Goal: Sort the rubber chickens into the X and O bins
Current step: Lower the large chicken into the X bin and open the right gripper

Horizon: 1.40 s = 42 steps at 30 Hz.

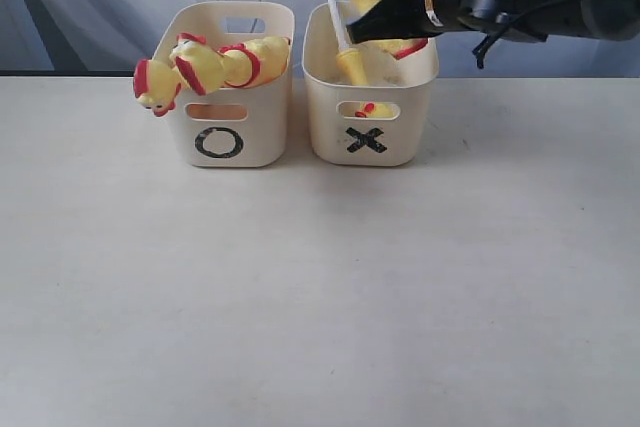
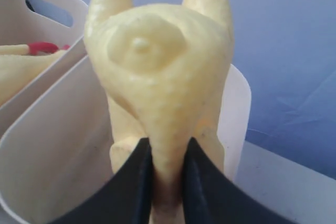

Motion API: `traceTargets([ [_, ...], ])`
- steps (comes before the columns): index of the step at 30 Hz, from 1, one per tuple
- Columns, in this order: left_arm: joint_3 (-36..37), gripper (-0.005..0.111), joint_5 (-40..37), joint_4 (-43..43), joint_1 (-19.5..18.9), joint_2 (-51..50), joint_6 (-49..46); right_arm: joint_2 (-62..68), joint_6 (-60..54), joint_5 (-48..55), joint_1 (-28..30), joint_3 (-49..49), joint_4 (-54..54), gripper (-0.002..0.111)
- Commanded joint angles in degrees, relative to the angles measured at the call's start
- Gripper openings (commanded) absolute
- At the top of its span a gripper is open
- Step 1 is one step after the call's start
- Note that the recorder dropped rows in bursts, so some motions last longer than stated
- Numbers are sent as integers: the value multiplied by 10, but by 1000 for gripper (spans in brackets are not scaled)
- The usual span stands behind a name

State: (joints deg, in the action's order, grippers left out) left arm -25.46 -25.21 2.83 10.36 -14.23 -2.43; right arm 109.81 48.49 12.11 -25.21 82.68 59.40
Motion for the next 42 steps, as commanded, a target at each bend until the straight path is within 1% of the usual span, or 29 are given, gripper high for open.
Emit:
traceTargets([
  [1,3,0,0,3,0,2,3,15,6,-34,13,7,7,-1],
  [6,3,0,-2,3,0,2,3,37,6,-67,13,10,5,-1],
  [13,3,0,-2,3,0,2,3,65,6,-61,14,10,1,-1],
  [26,3,0,-2,3,0,2,3,67,6,-52,14,10,-27,-1],
  [27,3,0,-2,3,0,2,3,67,6,-52,14,10,-27,0],
  [28,3,0,-2,3,0,2,3,67,6,-52,14,10,-27,9],
  [29,3,0,-2,3,0,2,3,67,6,-52,14,10,-27,15],
  [30,3,0,-2,3,0,2,3,67,6,-52,14,10,-27,26],
  [32,3,0,-2,3,0,2,3,67,6,-52,14,10,-27,37],
  [38,3,0,-2,3,0,2,3,66,6,-49,14,10,-27,37],
  [42,3,0,-2,3,0,2,3,42,6,-49,11,10,-31,37],
])
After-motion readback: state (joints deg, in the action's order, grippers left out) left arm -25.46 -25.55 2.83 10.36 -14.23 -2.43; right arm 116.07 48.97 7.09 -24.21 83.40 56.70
